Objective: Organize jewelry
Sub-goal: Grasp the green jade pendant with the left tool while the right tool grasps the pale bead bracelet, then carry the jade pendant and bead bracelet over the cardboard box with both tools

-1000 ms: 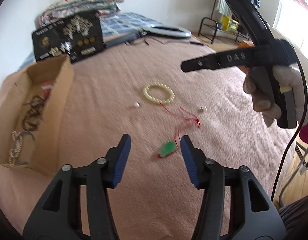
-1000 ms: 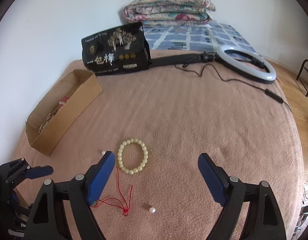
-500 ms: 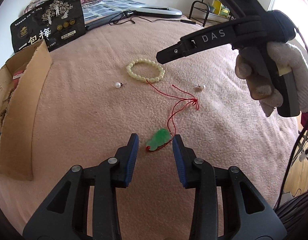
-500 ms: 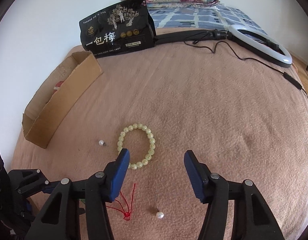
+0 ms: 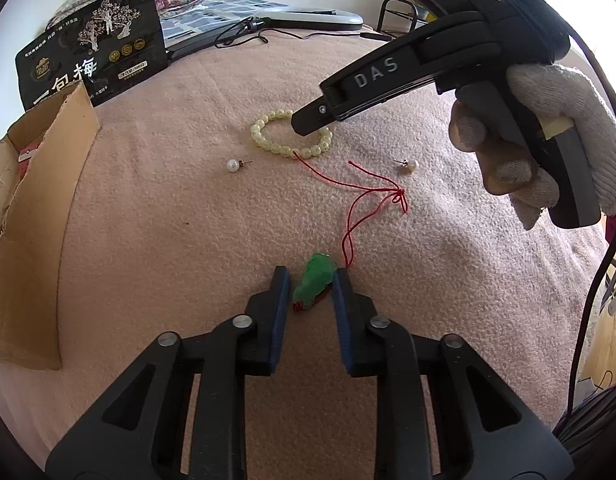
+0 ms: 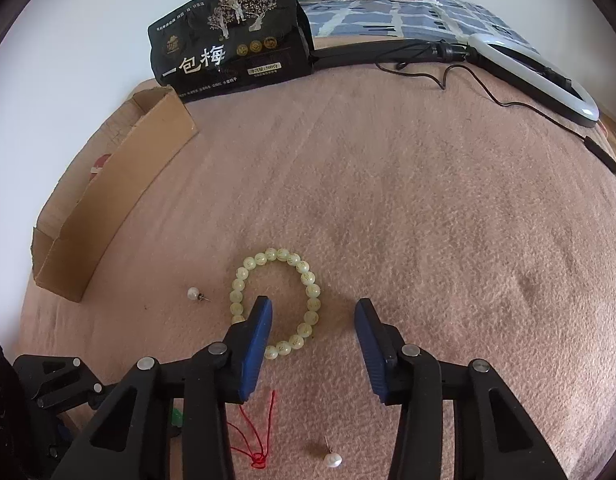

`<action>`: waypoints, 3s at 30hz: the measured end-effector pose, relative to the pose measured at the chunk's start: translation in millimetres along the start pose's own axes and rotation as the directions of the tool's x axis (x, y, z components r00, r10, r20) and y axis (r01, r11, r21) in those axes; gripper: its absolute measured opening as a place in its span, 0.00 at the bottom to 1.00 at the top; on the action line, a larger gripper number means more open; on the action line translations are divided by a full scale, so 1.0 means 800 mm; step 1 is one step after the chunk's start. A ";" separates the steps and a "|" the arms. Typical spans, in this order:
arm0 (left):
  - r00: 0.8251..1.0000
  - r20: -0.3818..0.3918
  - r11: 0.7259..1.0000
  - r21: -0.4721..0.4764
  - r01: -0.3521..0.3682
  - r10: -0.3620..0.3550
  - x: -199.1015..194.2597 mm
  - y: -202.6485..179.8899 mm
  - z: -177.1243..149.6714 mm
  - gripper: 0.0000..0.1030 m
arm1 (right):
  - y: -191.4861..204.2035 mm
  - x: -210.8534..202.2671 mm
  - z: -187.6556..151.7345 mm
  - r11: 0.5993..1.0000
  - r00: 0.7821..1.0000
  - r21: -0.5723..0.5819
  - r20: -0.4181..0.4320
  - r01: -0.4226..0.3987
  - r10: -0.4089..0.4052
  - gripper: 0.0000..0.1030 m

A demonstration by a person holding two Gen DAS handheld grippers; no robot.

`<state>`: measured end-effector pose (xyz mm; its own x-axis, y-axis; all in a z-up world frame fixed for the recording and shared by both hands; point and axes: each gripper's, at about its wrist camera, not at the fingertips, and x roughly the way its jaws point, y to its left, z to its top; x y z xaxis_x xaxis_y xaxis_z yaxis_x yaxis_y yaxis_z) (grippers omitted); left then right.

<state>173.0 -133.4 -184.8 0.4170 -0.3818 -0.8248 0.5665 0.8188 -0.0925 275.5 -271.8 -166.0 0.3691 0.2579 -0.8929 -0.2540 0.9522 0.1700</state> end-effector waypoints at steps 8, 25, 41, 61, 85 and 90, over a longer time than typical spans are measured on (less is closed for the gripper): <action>1.000 0.008 1.000 -0.004 -0.015 0.015 -0.001 0.002 0.000 0.09 | 0.018 0.010 0.001 0.991 0.995 -0.085 -0.015 0.098 -0.100 0.33; 0.998 0.055 0.998 -0.056 -0.037 0.040 -0.029 0.014 -0.001 0.04 | 0.032 -0.005 -0.005 0.992 0.997 -0.093 0.018 0.080 -0.079 0.05; 0.999 0.038 0.998 -0.070 0.000 0.003 -0.033 0.017 -0.004 0.03 | 0.039 -0.040 -0.005 0.993 0.996 -0.100 0.071 0.069 -0.062 0.05; 0.997 0.016 0.997 -0.024 -0.077 0.077 -0.006 0.019 -0.006 0.12 | 0.034 -0.033 -0.006 0.993 0.996 -0.100 0.059 0.069 -0.064 0.05; 0.965 0.234 0.984 -0.158 -0.084 0.120 -0.140 0.051 0.016 0.12 | 0.072 -0.123 -0.013 0.988 0.983 -0.135 0.174 0.073 -0.049 0.05; 0.953 0.271 0.981 -0.169 -0.094 0.138 -0.165 0.059 0.020 0.12 | 0.085 -0.140 -0.014 0.986 0.980 -0.151 0.195 0.071 -0.041 0.05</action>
<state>155.8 -51.2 -71.2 0.6678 -0.3667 -0.6477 0.3963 0.9118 -0.1076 207.0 -237.8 -58.9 0.5467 0.2459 -0.8004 -0.3594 0.9323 0.0409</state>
